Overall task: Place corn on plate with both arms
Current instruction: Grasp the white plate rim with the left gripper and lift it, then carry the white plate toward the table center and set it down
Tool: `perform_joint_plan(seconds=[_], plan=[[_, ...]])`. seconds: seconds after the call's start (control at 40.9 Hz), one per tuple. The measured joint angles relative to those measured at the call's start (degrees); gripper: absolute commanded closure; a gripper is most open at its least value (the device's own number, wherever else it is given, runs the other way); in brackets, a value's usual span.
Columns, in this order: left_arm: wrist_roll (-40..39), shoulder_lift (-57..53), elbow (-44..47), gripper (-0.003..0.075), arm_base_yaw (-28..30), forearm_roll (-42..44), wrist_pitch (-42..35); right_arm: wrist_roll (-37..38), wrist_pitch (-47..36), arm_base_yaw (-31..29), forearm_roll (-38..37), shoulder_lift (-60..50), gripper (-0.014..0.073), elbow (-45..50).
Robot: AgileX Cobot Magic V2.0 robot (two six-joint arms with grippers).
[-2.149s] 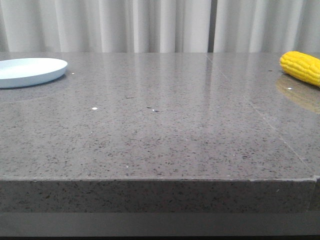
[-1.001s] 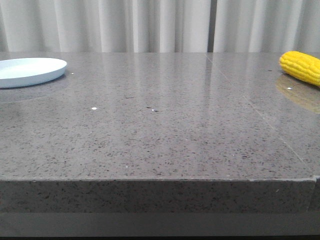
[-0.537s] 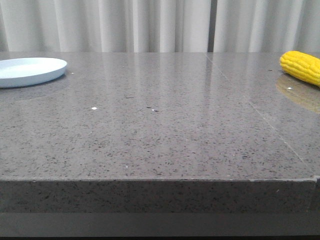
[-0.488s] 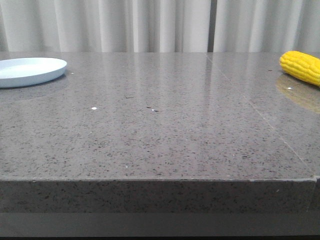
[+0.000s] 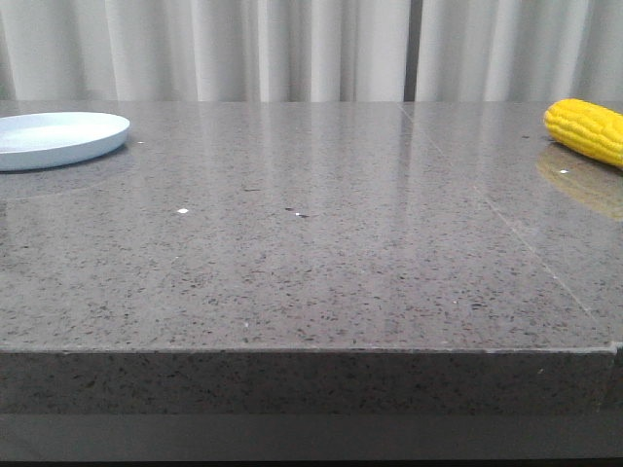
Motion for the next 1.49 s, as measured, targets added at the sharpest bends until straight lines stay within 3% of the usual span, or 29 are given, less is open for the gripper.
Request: perform_joint_plan(seconds=[0.098, 0.342, 0.488, 0.953, 1.197, 1.49], plan=[[0.0, 0.5, -0.1, 0.0265, 0.0, -0.1, -0.2, 0.0, 0.0, 0.0, 0.0, 0.0, -0.0042, 0.0], [0.7, 0.6, -0.1, 0.0589, 0.0, -0.2, 0.2, 0.0, 0.0, 0.0, 0.0, 0.0, -0.0042, 0.0], [0.9, 0.6, -0.1, 0.0734, 0.0, -0.2, 0.7, 0.0, 0.0, 0.0, 0.0, 0.0, -0.0042, 0.0], [2.5, -5.2, -0.1, 0.0741, -2.9, -0.7, 4.4, 0.0, 0.0, 0.0, 0.0, 0.0, -0.0042, 0.0], [2.6, -10.5, -0.1, 0.0741, -11.6, -1.7, 7.4, 0.0, 0.0, 0.0, 0.0, 0.0, -0.0042, 0.0], [2.6, -8.3, -0.1, 0.0741, -24.4, -2.0, 9.3, 0.0, 0.0, 0.0, 0.0, 0.0, -0.0042, 0.0]])
